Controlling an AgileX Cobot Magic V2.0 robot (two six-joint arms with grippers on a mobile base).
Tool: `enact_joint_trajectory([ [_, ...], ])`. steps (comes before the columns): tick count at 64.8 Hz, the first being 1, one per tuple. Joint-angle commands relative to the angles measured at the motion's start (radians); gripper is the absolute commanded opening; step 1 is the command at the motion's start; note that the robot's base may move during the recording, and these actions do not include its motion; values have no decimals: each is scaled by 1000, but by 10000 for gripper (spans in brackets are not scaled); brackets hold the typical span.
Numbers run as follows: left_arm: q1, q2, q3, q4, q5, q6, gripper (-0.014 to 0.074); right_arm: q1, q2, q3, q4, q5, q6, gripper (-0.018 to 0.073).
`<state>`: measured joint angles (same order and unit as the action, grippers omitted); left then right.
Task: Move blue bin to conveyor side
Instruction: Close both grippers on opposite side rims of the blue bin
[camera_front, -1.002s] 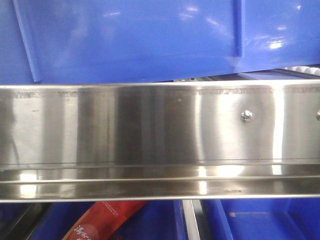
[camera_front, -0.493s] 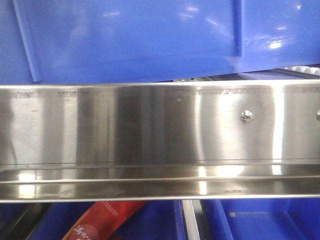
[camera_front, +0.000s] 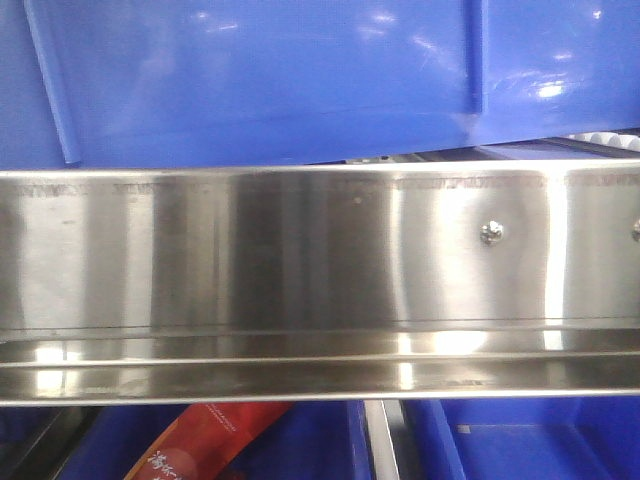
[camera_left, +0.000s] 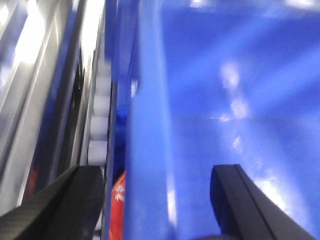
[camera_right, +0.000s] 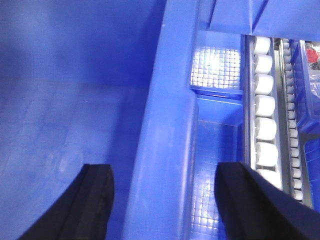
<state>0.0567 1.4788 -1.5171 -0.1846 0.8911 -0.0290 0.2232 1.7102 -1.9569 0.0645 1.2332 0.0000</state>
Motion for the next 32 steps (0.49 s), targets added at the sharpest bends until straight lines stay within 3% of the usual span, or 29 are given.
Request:
enact_joint_trajectory([
  [1, 0, 43, -42, 5, 87, 0, 358, -1, -6, -7, -7, -12, -9, 328],
  [32, 0, 112, -114, 5, 136, 0, 358, -1, -6, -7, -7, -12, -9, 328],
])
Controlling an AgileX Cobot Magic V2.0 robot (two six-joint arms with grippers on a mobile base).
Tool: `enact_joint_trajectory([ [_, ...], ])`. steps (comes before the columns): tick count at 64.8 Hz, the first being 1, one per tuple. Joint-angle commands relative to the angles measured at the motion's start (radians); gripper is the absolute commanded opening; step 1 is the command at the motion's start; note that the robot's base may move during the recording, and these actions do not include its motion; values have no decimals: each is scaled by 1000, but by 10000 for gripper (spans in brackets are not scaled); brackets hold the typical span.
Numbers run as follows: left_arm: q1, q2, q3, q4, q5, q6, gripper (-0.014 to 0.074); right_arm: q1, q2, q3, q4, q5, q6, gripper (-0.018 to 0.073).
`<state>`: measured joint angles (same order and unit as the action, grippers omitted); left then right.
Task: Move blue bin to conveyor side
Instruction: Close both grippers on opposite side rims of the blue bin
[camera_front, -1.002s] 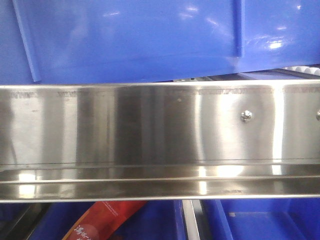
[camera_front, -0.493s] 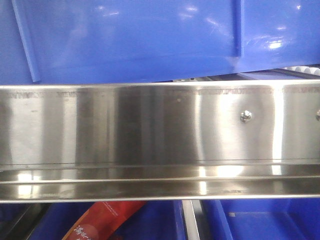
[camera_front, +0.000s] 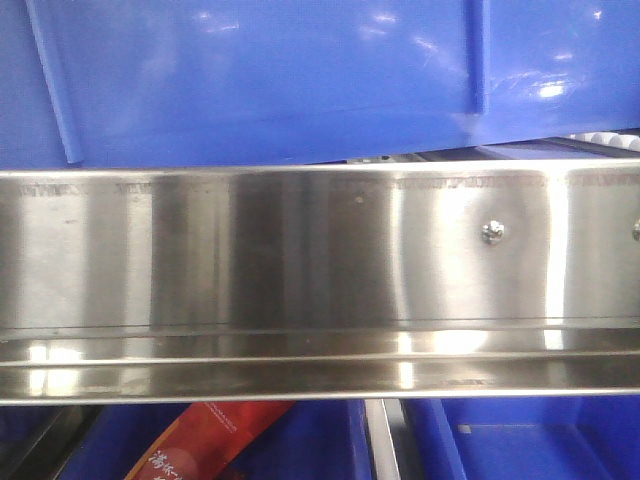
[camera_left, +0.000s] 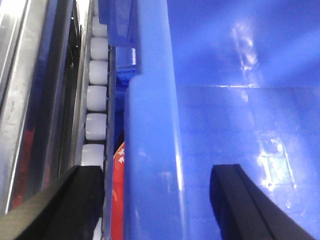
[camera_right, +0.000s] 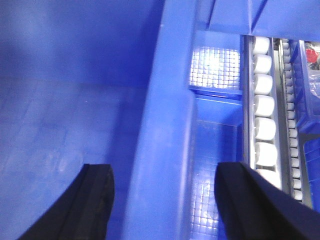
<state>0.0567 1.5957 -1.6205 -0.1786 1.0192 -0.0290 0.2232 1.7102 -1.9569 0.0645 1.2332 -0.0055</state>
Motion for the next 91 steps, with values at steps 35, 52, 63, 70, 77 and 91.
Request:
enact_joint_trajectory([
  [35, 0, -5, -10, 5, 12, 0, 358, -1, -4, -7, -7, -12, -21, 328],
  [52, 0, -5, -10, 5, 12, 0, 358, -1, 0, -7, -7, -12, -21, 328],
  [63, 0, -5, -10, 5, 12, 0, 358, -1, 11, -7, -3, -12, -21, 328],
  [70, 0, -5, -10, 5, 12, 0, 358, -1, 11, -7, -3, -12, -21, 328],
  [77, 0, -5, -10, 4, 16, 0, 358, -1, 11, -7, -3, -12, -21, 326],
  [91, 0, -5, -10, 4, 26, 0, 358, -1, 11, -7, -3, -12, -21, 276],
])
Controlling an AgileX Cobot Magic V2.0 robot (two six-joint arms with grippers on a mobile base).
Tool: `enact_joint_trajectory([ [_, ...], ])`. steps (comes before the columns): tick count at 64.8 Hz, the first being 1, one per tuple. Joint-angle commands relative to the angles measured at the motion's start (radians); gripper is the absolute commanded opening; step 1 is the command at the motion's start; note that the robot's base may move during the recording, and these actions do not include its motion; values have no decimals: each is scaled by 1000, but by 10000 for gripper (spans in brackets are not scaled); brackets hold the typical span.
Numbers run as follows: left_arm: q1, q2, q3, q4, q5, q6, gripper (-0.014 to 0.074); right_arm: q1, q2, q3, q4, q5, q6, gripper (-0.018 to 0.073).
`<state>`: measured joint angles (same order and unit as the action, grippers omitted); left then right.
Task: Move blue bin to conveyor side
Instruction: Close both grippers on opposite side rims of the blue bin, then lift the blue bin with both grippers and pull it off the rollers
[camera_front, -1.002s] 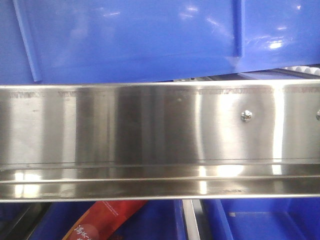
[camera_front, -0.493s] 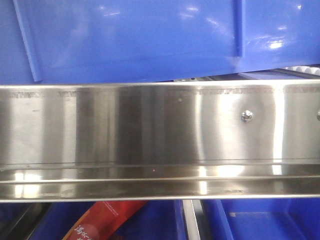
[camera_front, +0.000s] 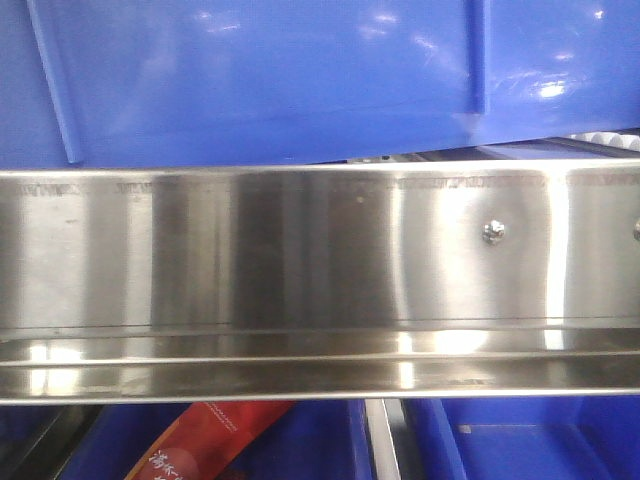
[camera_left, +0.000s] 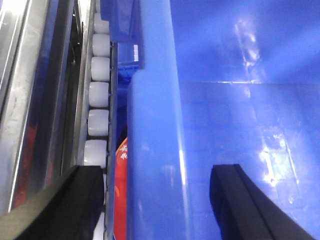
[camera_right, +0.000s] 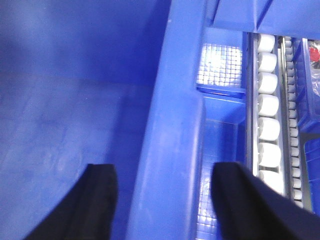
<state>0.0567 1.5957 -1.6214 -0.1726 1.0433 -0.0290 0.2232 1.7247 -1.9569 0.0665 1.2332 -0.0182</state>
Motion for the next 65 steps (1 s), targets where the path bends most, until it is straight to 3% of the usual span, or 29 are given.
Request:
enact_joint_trajectory([
  [1, 0, -5, -9, -2, 8, 0, 358, -1, -4, -7, -5, -12, -8, 274],
  [15, 0, -5, -9, -2, 8, 0, 356, -1, -4, -7, -5, -12, -8, 265],
  [22, 0, -5, -9, -2, 8, 0, 314, -1, -4, -7, -5, -12, -8, 229],
  [27, 0, -5, -9, -2, 8, 0, 244, -1, -4, -7, -5, -12, -8, 156],
  [33, 0, -5, -9, -2, 8, 0, 103, -1, -4, -7, -5, -12, -8, 12],
  [40, 0, -5, -9, -2, 8, 0, -38, -1, -4, -7, -5, -12, -8, -90],
  [65, 0, -5, -9, -2, 8, 0, -17, -1, -4, -7, -5, -12, -8, -87],
])
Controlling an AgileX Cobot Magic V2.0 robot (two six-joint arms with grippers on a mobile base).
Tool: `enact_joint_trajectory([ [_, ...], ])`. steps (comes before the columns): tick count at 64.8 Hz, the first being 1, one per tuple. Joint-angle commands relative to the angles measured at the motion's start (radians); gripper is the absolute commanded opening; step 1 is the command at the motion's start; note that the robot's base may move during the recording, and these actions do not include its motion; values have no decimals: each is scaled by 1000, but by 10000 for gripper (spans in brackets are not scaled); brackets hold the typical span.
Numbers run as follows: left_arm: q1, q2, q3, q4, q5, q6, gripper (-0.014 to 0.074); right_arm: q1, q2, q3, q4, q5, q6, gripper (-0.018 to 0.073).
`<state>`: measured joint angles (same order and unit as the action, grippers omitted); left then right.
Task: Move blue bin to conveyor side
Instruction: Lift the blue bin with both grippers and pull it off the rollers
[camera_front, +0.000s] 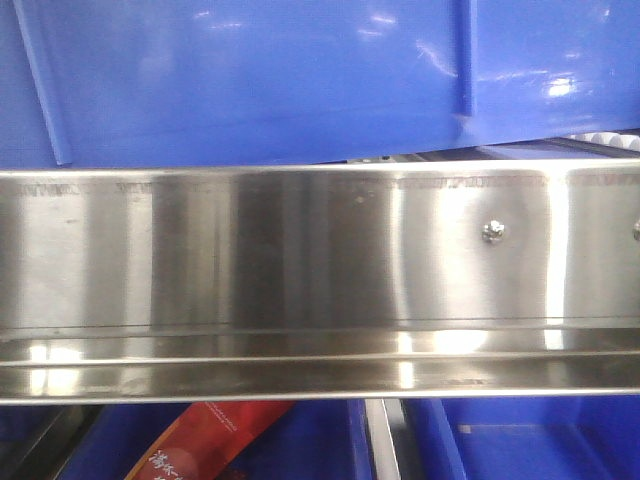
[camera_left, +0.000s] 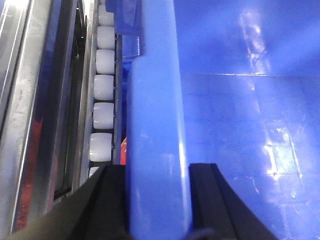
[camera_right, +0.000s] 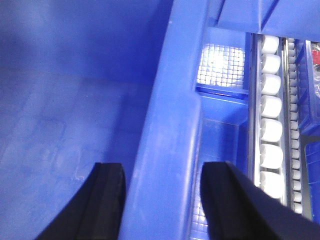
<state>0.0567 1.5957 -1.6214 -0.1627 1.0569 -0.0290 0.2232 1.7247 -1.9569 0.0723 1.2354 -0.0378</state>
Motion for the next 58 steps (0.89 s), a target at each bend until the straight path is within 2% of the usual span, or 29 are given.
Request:
enact_joint_trajectory([
  [1, 0, -5, -9, -11, -6, 0, -17, -1, -4, -7, -11, -14, 11, -87],
  [25, 0, -15, -26, -11, -5, 0, -17, -1, -24, -7, -11, -14, 11, -87],
  [58, 0, -178, -39, -9, -28, -4, -17, -1, -144, -7, -34, -14, 38, -87],
])
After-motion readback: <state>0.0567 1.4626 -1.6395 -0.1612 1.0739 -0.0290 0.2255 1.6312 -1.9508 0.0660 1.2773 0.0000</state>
